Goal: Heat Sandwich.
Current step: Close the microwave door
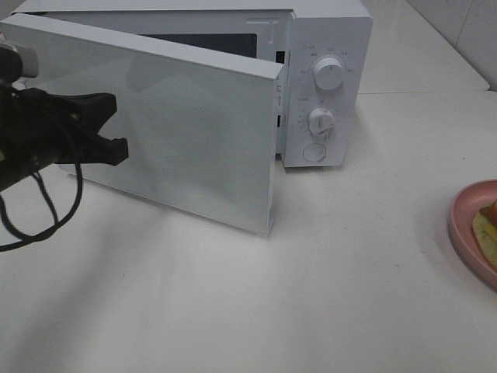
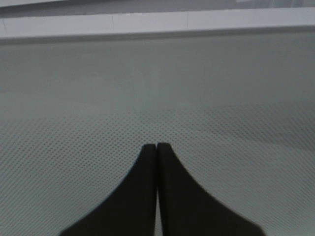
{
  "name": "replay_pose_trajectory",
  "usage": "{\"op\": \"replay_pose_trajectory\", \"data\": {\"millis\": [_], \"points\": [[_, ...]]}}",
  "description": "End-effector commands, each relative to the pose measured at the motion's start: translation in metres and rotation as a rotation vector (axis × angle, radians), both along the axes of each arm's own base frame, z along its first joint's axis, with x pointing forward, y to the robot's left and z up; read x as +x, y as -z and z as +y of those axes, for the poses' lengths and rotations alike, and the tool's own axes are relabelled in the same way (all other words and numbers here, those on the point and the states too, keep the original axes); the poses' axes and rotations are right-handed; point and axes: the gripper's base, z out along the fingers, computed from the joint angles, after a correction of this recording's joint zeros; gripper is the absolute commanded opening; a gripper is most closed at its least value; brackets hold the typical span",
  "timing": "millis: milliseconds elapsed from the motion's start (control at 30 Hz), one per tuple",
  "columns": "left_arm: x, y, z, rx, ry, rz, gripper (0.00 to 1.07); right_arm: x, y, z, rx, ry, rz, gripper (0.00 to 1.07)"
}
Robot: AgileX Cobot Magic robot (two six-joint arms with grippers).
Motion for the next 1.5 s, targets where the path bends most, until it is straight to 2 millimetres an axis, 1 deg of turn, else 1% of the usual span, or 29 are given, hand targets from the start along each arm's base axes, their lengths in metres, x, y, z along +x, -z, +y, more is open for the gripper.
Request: {"op": "replay_pose_trajectory", "data": {"millis": [33,67,167,200,233,300,333,400,467,500,533,633,667,733,767,867,933,967,1067,1300,1400,1500], "points": [[0.011,-0.006,-0.019,-0.034,-0.017,-0.036,0.00,-0.004,0.000,0.000,-0.005,-0.001,-0.036,0.76],[0.011,-0.006,-0.019,-0.034,-0.017,-0.036,0.00,-0.004,0.000,0.000,-0.005,-0.001,-0.036,0.76],[0.018,-0.006,-0.031,-0.061,-0.023,-0.032,0.00,-0.004,0.000,0.000,-0.005,-0.001,-0.036,0.76],[0.018,-0.006,-0.031,-0.061,-0.023,-0.032,0.00,-0.004,0.000,0.000,-0.005,-0.001,-0.036,0.76],[0.021,-0.007,-0.040,-0.076,-0.021,-0.031,0.00,-0.004,0.000,0.000,-0.005,-0.001,-0.036,0.76],[0.023,-0.006,-0.048,-0.083,-0.016,-0.023,0.00,-0.004,0.000,0.000,-0.005,-0.001,-0.036,0.76],[0.027,-0.006,-0.057,-0.070,-0.002,-0.027,0.00,-0.004,0.000,0.000,-0.005,-0.001,-0.036,0.76],[0.028,-0.006,-0.060,-0.064,0.001,-0.026,0.00,-0.004,0.000,0.000,-0.005,-0.001,-0.036,0.76],[0.031,-0.005,-0.068,-0.054,0.009,-0.023,0.00,-0.004,0.000,0.000,-0.005,-0.001,-0.036,0.76],[0.035,-0.006,-0.076,-0.060,0.007,-0.029,0.00,-0.004,0.000,0.000,-0.005,-0.001,-0.036,0.76],[0.035,-0.006,-0.076,-0.060,0.007,-0.029,0.00,-0.004,0.000,0.000,-0.005,-0.001,-0.036,0.76],[0.045,-0.006,-0.091,-0.065,-0.017,-0.022,0.00,-0.004,0.000,0.000,-0.005,-0.001,-0.036,0.76],[0.045,-0.006,-0.091,-0.065,-0.017,-0.022,0.00,-0.004,0.000,0.000,-0.005,-0.001,-0.036,0.76],[0.050,-0.005,-0.098,-0.052,-0.028,-0.017,0.00,-0.004,0.000,0.000,-0.005,-0.001,-0.036,0.76],[0.054,-0.005,-0.106,-0.041,-0.033,-0.021,0.00,-0.004,0.000,0.000,-0.005,-0.001,-0.036,0.76],[0.058,-0.007,-0.113,-0.033,-0.041,-0.034,0.00,-0.004,0.000,0.000,-0.005,-0.001,-0.036,0.76],[0.064,-0.007,-0.122,-0.038,-0.050,-0.037,0.00,-0.004,0.000,0.000,-0.005,-0.001,-0.036,0.76],[0.064,-0.007,-0.122,-0.038,-0.050,-0.037,0.00,-0.004,0.000,0.000,-0.005,-0.001,-0.036,0.76],[0.074,-0.005,-0.130,-0.047,-0.054,-0.007,0.00,-0.004,0.000,0.000,-0.005,-0.001,-0.036,0.76],[0.084,-0.004,-0.135,-0.060,-0.094,-0.004,0.00,-0.004,0.000,0.000,-0.005,-0.001,-0.036,0.76],[0.093,-0.004,-0.140,-0.054,-0.098,-0.011,0.00,-0.004,0.000,0.000,-0.005,-0.003,-0.036,0.76],[0.097,-0.005,-0.142,-0.061,-0.102,-0.016,0.00,-0.004,0.000,0.000,-0.005,-0.003,-0.036,0.76]]}}
